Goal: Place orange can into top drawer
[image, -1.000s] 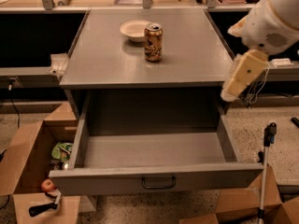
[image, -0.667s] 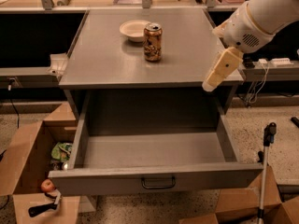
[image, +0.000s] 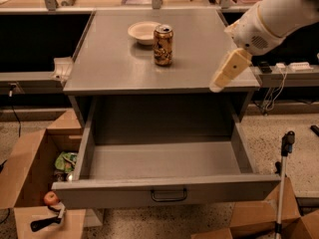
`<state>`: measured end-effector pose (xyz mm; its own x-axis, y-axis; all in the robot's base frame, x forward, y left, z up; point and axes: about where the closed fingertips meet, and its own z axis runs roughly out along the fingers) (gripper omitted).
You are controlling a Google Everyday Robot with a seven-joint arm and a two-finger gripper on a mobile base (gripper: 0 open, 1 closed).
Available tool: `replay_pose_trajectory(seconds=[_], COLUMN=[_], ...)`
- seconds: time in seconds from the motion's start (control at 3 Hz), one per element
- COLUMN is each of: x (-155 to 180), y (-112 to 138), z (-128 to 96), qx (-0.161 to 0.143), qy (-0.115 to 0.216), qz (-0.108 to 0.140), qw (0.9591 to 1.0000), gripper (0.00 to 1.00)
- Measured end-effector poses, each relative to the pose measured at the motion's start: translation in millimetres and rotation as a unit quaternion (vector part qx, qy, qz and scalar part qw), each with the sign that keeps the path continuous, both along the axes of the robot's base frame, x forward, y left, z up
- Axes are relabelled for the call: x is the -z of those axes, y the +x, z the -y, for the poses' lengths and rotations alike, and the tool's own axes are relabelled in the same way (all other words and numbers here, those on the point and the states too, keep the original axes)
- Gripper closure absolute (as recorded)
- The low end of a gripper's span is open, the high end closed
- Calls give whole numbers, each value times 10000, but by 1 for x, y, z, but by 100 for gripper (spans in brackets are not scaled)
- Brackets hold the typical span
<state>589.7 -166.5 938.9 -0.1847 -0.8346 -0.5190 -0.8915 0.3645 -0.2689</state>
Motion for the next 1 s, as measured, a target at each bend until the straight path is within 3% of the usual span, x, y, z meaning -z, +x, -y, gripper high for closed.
replay_pose_trajectory(seconds=[0.33,0.67,1.0], x=[11,23,28], y=[54,107,151], z=[-18,-44,-65], qx=[102,11,-47], qy=[306,869,1536], qz=[261,350,465], qw=[9991,9956,9870], gripper=[0,0,0])
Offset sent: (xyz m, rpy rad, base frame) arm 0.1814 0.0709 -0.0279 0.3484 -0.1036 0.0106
